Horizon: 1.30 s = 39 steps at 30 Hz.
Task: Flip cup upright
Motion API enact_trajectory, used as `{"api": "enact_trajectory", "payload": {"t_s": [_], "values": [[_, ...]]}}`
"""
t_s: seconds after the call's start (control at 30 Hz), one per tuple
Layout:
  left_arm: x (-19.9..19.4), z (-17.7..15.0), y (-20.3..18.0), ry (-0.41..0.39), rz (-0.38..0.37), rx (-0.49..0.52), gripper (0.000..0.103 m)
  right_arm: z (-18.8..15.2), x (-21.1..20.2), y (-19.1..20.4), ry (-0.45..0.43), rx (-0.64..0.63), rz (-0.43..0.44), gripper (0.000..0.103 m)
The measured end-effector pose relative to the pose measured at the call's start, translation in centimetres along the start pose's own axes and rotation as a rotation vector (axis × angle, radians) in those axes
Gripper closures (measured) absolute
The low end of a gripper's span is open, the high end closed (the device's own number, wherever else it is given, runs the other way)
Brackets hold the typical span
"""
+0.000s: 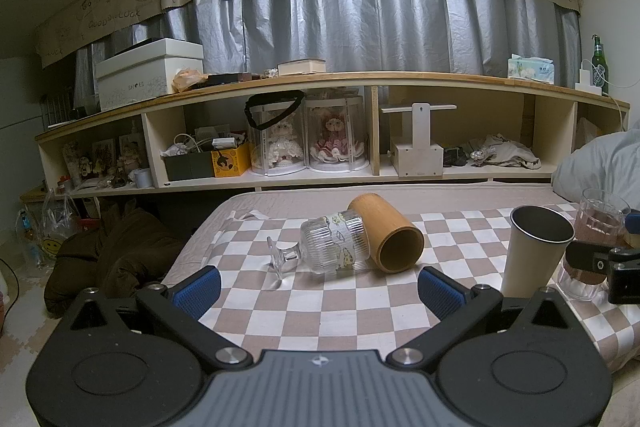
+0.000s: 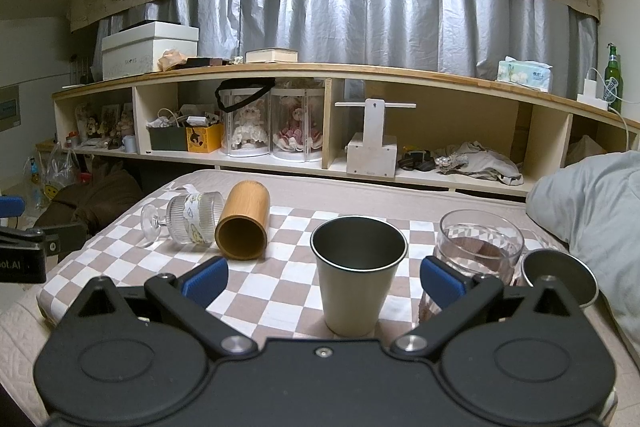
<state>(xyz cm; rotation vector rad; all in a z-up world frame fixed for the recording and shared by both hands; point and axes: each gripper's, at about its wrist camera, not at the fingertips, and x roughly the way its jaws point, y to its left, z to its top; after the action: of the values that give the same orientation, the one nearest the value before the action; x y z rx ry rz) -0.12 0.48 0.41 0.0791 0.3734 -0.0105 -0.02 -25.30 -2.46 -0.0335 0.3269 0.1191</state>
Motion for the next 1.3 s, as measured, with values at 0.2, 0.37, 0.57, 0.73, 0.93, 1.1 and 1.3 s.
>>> {"api": "enact_trajectory", "payload": {"t_s": [0.2, 0.37, 0.57, 0.73, 0.93, 1.1, 1.3], "values": [[0.0, 0.0, 0.0, 0.000, 0.000, 0.001, 0.000, 0.0, 0.0, 0.0, 0.000, 0.002, 0.000, 0.000], [0.0, 0.0, 0.0, -0.001, 0.000, 0.000, 0.000, 0.0, 0.2, 0.1, -0.001, 0.002, 0.002, 0.000], [0.0, 0.0, -0.1, -0.003, -0.003, -0.005, 0.000, 0.3, -0.3, 0.3, -0.002, 0.013, 0.001, 0.000], [0.0, -0.1, -0.3, -0.012, -0.014, -0.020, 0.000, 1.1, 0.1, 0.2, 0.010, 0.033, 0.011, 0.000], [0.5, -0.4, 0.4, -0.006, -0.015, -0.051, 0.000, 3.2, 2.4, 1.7, 0.012, -0.028, 0.024, 0.000], [0.8, -0.6, 1.1, -0.024, -0.021, -0.081, 0.000, 6.0, 6.0, 3.8, 0.033, -0.061, 0.031, 0.000], [1.5, -1.0, 1.7, -0.021, -0.040, -0.110, 0.000, 8.1, 11.6, 6.3, 0.083, -0.087, 0.039, 0.001]]}}
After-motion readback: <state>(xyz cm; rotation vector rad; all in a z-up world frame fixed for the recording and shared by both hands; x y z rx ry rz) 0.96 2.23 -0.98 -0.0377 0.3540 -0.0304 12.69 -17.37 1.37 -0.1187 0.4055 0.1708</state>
